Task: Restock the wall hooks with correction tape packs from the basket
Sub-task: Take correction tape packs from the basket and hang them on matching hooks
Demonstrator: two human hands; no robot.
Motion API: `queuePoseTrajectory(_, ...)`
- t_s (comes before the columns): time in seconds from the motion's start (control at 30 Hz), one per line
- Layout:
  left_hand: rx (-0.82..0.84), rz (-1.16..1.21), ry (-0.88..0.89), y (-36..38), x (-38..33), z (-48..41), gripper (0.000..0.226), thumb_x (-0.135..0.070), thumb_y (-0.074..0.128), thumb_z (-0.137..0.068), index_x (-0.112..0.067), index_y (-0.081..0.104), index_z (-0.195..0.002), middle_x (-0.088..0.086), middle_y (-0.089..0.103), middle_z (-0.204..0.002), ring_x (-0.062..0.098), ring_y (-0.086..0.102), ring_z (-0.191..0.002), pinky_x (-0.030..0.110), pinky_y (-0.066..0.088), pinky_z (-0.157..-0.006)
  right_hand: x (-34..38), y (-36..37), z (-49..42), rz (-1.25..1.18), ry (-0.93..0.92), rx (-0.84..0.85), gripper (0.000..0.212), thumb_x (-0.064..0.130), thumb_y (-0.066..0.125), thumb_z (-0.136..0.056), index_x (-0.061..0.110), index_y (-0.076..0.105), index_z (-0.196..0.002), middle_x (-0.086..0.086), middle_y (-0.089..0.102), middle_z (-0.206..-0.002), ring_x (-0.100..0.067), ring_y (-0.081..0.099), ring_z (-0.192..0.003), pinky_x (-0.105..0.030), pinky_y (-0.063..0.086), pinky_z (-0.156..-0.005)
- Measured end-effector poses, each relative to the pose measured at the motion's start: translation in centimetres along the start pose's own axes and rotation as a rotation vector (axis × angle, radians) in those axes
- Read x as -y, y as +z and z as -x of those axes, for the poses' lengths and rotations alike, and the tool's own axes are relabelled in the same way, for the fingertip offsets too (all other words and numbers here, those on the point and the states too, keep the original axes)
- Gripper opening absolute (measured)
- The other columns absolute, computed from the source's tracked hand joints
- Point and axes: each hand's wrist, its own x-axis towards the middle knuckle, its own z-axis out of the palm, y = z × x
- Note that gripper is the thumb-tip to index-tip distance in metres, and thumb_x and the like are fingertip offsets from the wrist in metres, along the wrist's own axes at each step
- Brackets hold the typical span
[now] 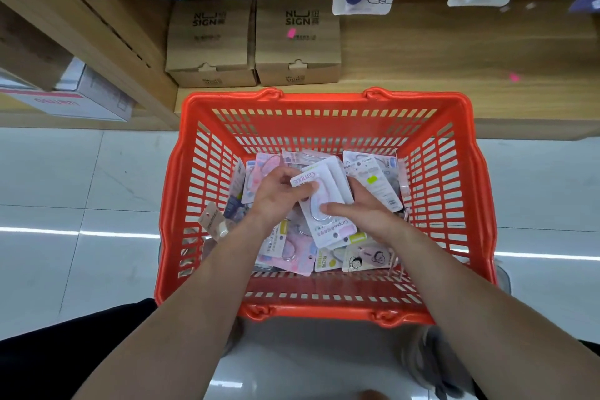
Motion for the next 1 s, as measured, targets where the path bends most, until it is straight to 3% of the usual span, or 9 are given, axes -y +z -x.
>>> queuePoseTrajectory(0.17, 0.149, -0.153, 0.003, -1.3, -1.0, 0.3, 0.081, -0.020, 0.087, -0.081, -0.025, 0.044, -0.149, -0.001, 0.055, -0.139, 0.015, 0.056, -0.122, 0.034, 0.048, -0.098, 0.5, -1.3, 0.5, 0.174, 0.043, 0.118, 0.088, 0.039, 0.089, -0.070, 0.042, 0.043, -0.146, 0.017, 0.064, -0.132, -0.008, 0.062, -0.121, -0.043, 0.050, -0.106)
queuePoseTrajectory(0.27, 0.307, -0.179, -0.024, -1.9, -1.9, 1.0, 0.089, -0.019, 0.089, -0.077, -0.028, 0.042, -0.151, 0.001, 0.062, -0.134, 0.015, 0.064, -0.119, 0.031, 0.055, -0.097, 1.5, -1.6, 1.1, 0.282, 0.050, 0.222, 0.092, 0.041, 0.091, -0.062, 0.047, 0.048, -0.142, 0.014, 0.069, -0.125, -0.011, 0.067, -0.115, -0.046, 0.054, -0.103)
queuePoseTrajectory(0.37, 0.369, -0.185, 0.002, -2.4, -3.2, 2.1, 0.068, -0.005, 0.081, -0.085, -0.027, 0.051, -0.142, 0.000, 0.069, -0.118, 0.016, 0.068, -0.111, 0.023, 0.055, -0.090, 3.2, -1.8, 2.3, 0.325, 0.020, 0.231, 0.081, 0.040, 0.092, -0.058, 0.044, 0.058, -0.131, 0.013, 0.072, -0.120, -0.013, 0.069, -0.113, -0.045, 0.055, -0.102)
queuePoseTrajectory(0.47, 0.367, -0.169, 0.040, -3.2, -4.3, 3.4, 0.053, -0.010, 0.082, -0.085, -0.030, 0.062, -0.129, -0.002, 0.075, -0.110, 0.012, 0.072, -0.104, 0.026, 0.056, -0.089, 5.2, -1.9, 4.0, 0.298, -0.012, 0.173, 0.062, 0.030, 0.091, -0.072, 0.039, 0.058, -0.124, 0.011, 0.069, -0.121, -0.019, 0.070, -0.108, -0.036, 0.057, -0.085)
queuePoseTrajectory(0.57, 0.386, -0.212, 0.063, -3.1, -5.3, 5.1, 0.050, -0.023, 0.088, -0.078, -0.029, 0.067, -0.123, -0.001, 0.078, -0.112, 0.018, 0.074, -0.105, 0.036, 0.057, -0.092, 6.4, -2.3, 5.5, 0.251, -0.061, 0.111, 0.045, 0.020, 0.086, -0.082, 0.040, 0.059, -0.112, 0.004, 0.067, -0.120, -0.029, 0.071, -0.098, -0.043, 0.056, -0.080)
queuePoseTrajectory(0.7, 0.270, -0.151, 0.098, -1.7, -5.6, 7.0, 0.059, -0.035, 0.087, -0.068, -0.028, 0.068, -0.124, -0.003, 0.077, -0.114, 0.023, 0.072, -0.109, 0.051, 0.052, -0.104, 6.6, -2.3, 6.8, 0.194, -0.126, 0.001, 0.064, 0.037, 0.095, -0.064, 0.041, 0.062, -0.118, 0.001, 0.062, -0.127, -0.025, 0.073, -0.103, -0.046, 0.059, -0.095)
queuePoseTrajectory(0.8, 0.180, -0.046, 0.103, -0.7, -5.5, 8.5, 0.036, -0.026, 0.080, -0.083, -0.028, 0.071, -0.117, -0.004, 0.078, -0.111, 0.022, 0.071, -0.109, 0.049, 0.051, -0.105, 6.4, -1.7, 7.7, 0.089, -0.195, -0.130, 0.072, 0.038, 0.095, -0.065, 0.032, 0.062, -0.128, 0.000, 0.054, -0.135, -0.010, 0.068, -0.103, -0.040, 0.058, -0.097)
queuePoseTrajectory(0.93, 0.063, 0.101, 0.088, 0.6, -5.6, 10.2, 0.076, -0.050, 0.089, -0.063, -0.027, 0.065, -0.131, -0.003, 0.072, -0.128, 0.021, 0.066, -0.120, 0.050, 0.052, -0.104, 6.0, -0.6, 8.7, -0.074, -0.245, -0.328, 0.078, 0.050, 0.095, -0.059, 0.036, 0.059, -0.127, 0.006, 0.055, -0.137, -0.017, 0.059, -0.123, -0.042, 0.051, -0.106)
queuePoseTrajectory(1.0, 0.064, 0.175, 0.097, 1.4, -5.8, 10.9, 0.068, -0.047, 0.087, -0.065, -0.030, 0.066, -0.127, -0.007, 0.072, -0.125, 0.017, 0.064, -0.120, 0.047, 0.055, -0.099, 6.0, 0.3, 9.0, -0.148, -0.230, -0.435, 0.097, 0.059, 0.091, -0.054, 0.034, 0.051, -0.139, 0.005, 0.052, -0.140, -0.018, 0.055, -0.127, -0.042, 0.047, -0.110)
